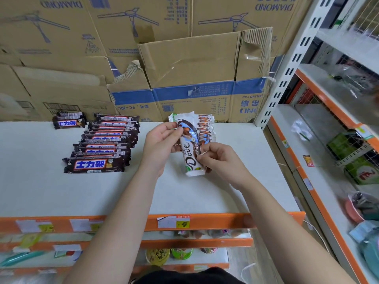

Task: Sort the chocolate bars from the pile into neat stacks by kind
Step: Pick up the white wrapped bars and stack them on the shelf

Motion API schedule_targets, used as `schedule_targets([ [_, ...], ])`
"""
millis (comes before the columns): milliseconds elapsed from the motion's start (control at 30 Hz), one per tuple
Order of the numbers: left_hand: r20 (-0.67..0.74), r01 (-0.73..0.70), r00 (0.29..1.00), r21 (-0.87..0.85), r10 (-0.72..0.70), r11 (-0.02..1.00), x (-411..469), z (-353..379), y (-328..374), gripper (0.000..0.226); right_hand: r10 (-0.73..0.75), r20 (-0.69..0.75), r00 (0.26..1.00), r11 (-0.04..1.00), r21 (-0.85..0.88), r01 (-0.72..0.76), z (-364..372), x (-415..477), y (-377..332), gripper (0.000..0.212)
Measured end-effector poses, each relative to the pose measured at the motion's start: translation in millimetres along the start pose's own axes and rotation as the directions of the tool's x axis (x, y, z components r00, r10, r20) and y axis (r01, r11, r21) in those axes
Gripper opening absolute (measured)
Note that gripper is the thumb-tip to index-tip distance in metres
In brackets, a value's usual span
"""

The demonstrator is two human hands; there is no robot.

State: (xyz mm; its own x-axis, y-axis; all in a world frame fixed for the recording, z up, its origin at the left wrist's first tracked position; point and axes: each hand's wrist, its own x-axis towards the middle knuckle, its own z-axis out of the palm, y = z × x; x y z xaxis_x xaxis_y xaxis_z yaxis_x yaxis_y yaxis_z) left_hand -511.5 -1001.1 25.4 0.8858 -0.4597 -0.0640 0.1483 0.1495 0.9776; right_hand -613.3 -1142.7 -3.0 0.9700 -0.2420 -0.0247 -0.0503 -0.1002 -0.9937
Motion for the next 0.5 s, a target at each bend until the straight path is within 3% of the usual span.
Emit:
schedule_targets([
  [167,0.197,-0.008,0.980,0.197,-0.031,0.980,-7.3,-4.8,-9.8,0.026,0.007,-0.032,0.999,1.000,-0.019,-0.008,2.6,1.4,0.9,0.002],
  [233,0.191,-0.075,0.982,0.345,0.008,0.935,-2.9,-11.3,-10.6,0.026,-0.014,-0.080,0.997,0.983,-0.185,-0.001,-0.2,2.5,4.4,0.001],
  [333,0.114,-0.155,0.988,0.703,0.104,0.694,8.8,-19.9,-8.2,0.030,-0.143,-0.175,0.974,0.813,-0.582,0.015,-11.7,1.6,13.0,0.005],
  [433,0.193,-0.239,0.971,0.842,0.142,0.483,15.8,-20.0,-8.1,0.021,-0.173,-0.238,0.956,0.708,-0.705,-0.047,-24.1,-2.4,20.7,0.012],
  [500,0.246,-0.273,0.962,0.850,0.118,0.450,17.9,-17.9,-13.5,0.017,-0.177,-0.272,0.946,0.682,-0.727,-0.082,-30.4,-4.5,27.1,0.013],
])
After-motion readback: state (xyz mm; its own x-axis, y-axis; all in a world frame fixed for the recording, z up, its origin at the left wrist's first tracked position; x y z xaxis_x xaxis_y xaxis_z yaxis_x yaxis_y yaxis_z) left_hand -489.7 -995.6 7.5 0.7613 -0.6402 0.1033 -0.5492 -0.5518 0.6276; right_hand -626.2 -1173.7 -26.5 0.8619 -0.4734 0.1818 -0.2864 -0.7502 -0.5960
